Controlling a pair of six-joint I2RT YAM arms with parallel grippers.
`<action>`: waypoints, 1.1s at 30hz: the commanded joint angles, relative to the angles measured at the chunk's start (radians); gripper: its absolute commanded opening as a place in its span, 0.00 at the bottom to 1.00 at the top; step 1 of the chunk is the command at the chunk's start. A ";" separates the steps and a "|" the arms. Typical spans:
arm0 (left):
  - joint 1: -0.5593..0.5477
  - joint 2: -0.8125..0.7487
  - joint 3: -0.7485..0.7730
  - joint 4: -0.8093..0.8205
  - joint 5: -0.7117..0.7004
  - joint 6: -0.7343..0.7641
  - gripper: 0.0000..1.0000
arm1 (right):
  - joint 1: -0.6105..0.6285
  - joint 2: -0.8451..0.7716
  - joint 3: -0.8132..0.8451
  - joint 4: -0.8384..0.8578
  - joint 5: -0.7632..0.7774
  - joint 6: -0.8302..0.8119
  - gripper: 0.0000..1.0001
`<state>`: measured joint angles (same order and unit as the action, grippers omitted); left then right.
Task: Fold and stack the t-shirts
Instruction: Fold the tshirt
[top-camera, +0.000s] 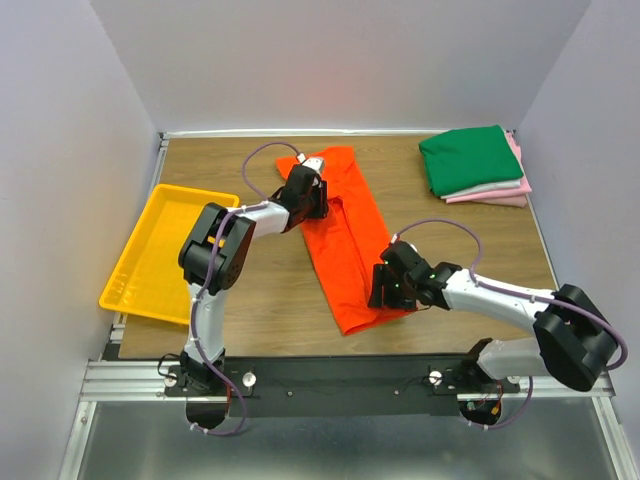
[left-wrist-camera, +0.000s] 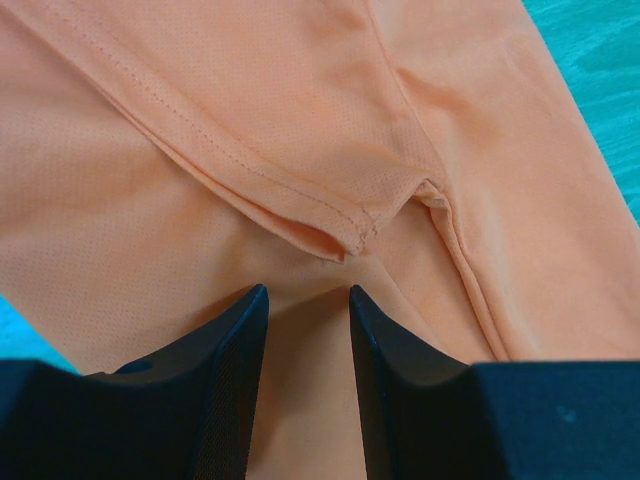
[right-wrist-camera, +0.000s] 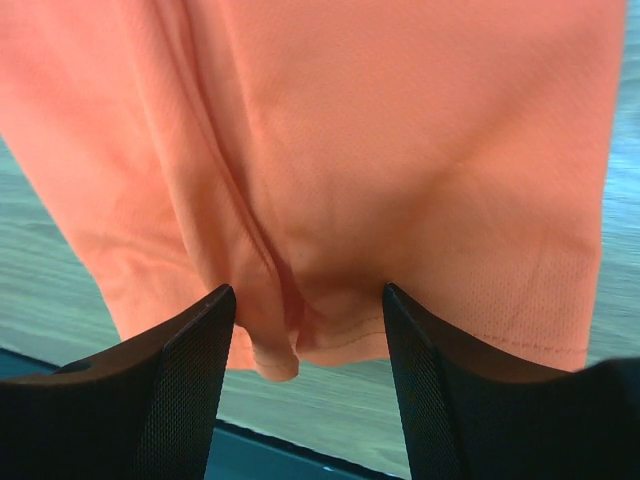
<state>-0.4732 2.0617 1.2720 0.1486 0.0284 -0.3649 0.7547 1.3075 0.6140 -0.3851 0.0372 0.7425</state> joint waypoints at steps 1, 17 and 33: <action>0.005 0.057 0.030 -0.069 0.039 0.037 0.46 | 0.040 0.047 -0.037 0.032 -0.031 0.072 0.68; 0.013 0.104 0.112 -0.144 0.085 0.081 0.47 | 0.225 0.236 0.121 0.120 -0.042 0.138 0.69; -0.007 -0.296 0.005 -0.172 0.032 0.060 0.47 | 0.232 0.013 0.156 -0.118 0.122 0.149 0.72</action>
<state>-0.4660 1.9469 1.3651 -0.0147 0.1051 -0.2943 0.9791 1.3762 0.7544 -0.3759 0.0566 0.8646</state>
